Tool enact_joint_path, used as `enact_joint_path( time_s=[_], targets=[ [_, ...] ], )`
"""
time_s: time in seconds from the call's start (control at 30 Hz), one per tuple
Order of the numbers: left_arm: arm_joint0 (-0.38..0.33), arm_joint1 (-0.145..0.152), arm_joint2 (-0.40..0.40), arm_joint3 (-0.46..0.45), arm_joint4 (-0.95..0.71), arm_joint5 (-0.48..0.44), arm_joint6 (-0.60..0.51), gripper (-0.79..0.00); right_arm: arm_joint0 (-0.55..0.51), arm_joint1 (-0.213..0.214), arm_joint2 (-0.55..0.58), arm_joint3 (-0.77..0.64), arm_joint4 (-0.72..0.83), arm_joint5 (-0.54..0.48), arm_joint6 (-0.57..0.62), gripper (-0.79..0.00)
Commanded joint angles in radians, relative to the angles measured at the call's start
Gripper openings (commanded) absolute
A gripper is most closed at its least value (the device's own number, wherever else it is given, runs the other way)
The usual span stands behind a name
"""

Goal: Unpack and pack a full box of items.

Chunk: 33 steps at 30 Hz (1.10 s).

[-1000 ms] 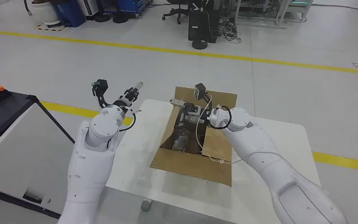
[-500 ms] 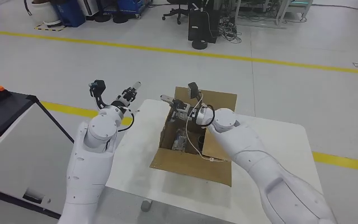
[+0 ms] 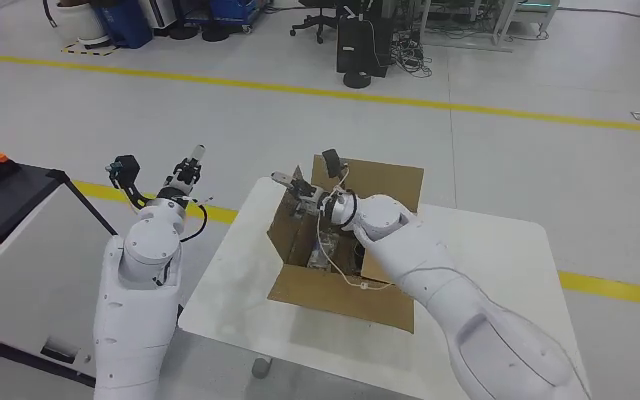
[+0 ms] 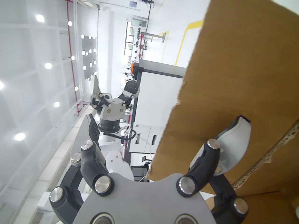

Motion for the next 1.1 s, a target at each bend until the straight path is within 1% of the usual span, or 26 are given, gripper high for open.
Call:
enact_joint_path(
  time_s=[0.0, 0.1, 0.3, 0.57, 0.63, 0.67, 0.77, 0.87, 0.97, 1.07],
  targets=[
    [0.006, 0.001, -0.001, -0.006, -0.002, 0.003, 0.001, 0.000, -0.007, -0.016, -0.013, 0.002, -0.026, -0.013, -0.031, 0.000],
    [0.011, 0.003, -0.001, -0.011, -0.004, 0.004, 0.002, 0.000, -0.006, -0.037, -0.028, 0.022, -0.048, 0.013, -0.041, 0.000],
    [0.021, 0.007, -0.003, -0.025, -0.001, 0.009, -0.008, 0.000, 0.004, -0.076, -0.048, 0.070, -0.075, 0.049, -0.002, 0.000],
    [0.027, 0.011, -0.003, -0.025, -0.013, 0.012, -0.015, 0.000, 0.027, -0.111, -0.058, 0.148, -0.122, 0.126, 0.021, 0.000],
    [0.023, 0.012, 0.002, -0.022, -0.014, 0.015, -0.019, 0.000, 0.029, -0.118, -0.038, 0.162, -0.078, 0.176, 0.059, 0.000],
    [0.020, 0.012, 0.006, -0.021, -0.014, 0.016, -0.021, 0.000, 0.035, -0.120, -0.031, 0.163, -0.066, 0.181, 0.079, 0.000],
    [0.013, 0.013, 0.015, -0.023, -0.012, 0.016, -0.027, 0.000, 0.052, -0.120, -0.001, 0.165, -0.031, 0.149, 0.140, 0.000],
    [0.008, 0.014, 0.026, -0.023, -0.010, 0.015, -0.032, 0.000, 0.074, -0.111, 0.038, 0.168, 0.006, 0.100, 0.198, 0.000],
    [0.000, 0.015, 0.041, -0.028, -0.001, 0.010, -0.042, 0.000, 0.099, -0.092, 0.089, 0.173, 0.050, 0.066, 0.270, 0.000],
    [-0.007, 0.016, 0.055, -0.045, -0.001, 0.008, -0.045, 0.000, 0.117, -0.060, 0.137, 0.178, 0.065, 0.034, 0.359, 0.000]
  ],
)
